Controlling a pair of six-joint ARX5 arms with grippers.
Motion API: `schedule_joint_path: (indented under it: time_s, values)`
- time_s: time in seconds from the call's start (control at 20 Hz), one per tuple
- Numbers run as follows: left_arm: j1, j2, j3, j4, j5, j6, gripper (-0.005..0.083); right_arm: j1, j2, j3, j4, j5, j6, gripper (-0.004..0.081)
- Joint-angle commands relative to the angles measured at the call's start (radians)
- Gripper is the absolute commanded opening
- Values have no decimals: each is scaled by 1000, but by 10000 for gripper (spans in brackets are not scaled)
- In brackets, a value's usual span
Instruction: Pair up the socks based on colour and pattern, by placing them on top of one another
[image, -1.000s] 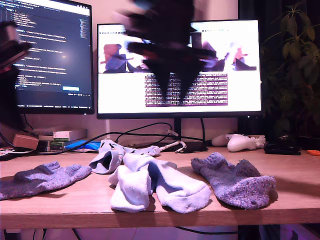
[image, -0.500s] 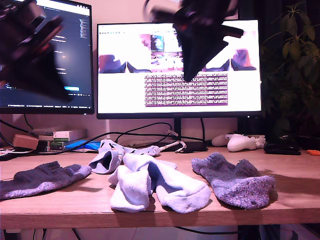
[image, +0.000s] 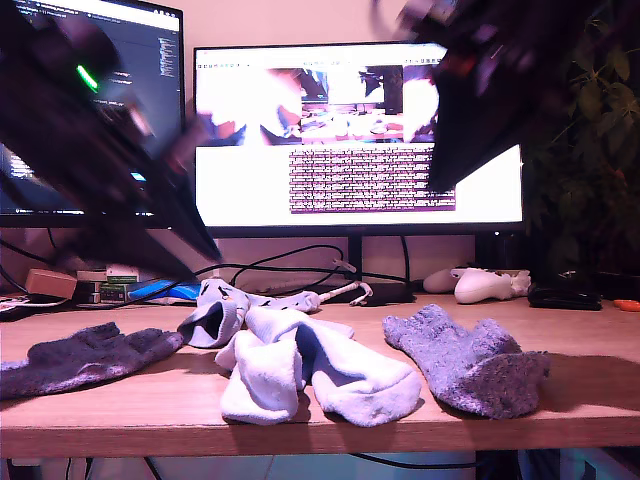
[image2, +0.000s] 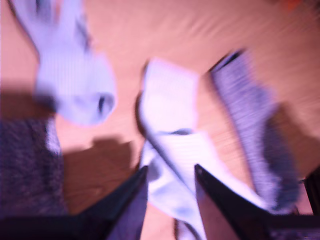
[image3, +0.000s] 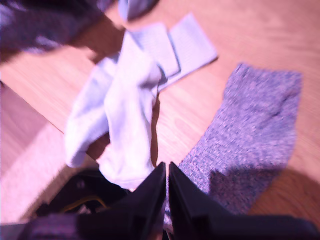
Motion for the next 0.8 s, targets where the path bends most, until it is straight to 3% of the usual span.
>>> schedule_joint_path:
  time_s: [0.0, 0.45, 0.75]
  values:
    - [-20, 62, 57, -7, 5, -5, 265, -7, -9, -32, 0, -5, -16, -10]
    - [-56, 206, 157, -99, -97, 31, 270, -45, -15, -32, 13, -36, -63, -10]
    - [-87, 217, 157, -76, -82, 21, 272, -48, -14, -32, 56, -64, -76, -10]
